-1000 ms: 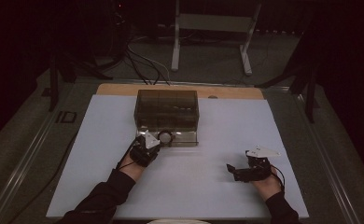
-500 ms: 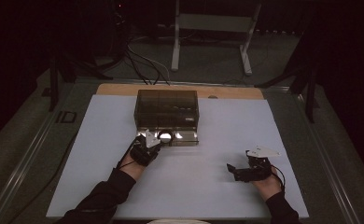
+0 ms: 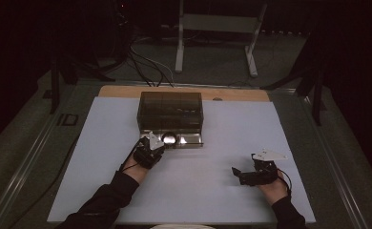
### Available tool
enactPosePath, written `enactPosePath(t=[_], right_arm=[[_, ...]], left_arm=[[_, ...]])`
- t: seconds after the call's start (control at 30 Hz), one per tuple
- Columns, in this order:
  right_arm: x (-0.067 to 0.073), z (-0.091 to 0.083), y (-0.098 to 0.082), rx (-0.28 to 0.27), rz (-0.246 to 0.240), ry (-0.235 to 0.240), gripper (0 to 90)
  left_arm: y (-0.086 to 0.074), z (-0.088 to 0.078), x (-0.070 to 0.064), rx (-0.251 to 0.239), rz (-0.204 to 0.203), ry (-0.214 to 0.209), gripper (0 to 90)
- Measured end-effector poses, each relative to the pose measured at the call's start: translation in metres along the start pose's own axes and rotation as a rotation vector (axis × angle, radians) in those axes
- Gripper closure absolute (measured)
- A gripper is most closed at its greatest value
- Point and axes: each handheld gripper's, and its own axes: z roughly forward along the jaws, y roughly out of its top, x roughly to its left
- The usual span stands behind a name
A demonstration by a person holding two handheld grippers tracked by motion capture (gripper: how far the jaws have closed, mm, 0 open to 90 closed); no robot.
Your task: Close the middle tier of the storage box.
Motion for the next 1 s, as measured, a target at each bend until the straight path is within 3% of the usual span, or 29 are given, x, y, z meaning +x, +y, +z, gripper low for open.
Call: enactPosePath(t=[1.0], right_arm=[[0.0, 0.0, 0.0, 0.001, -0.002, 0.001, 2.4]], left_arm=[[0.005, 0.003, 0.012, -0.002, -0.03, 0.001, 90.0]])
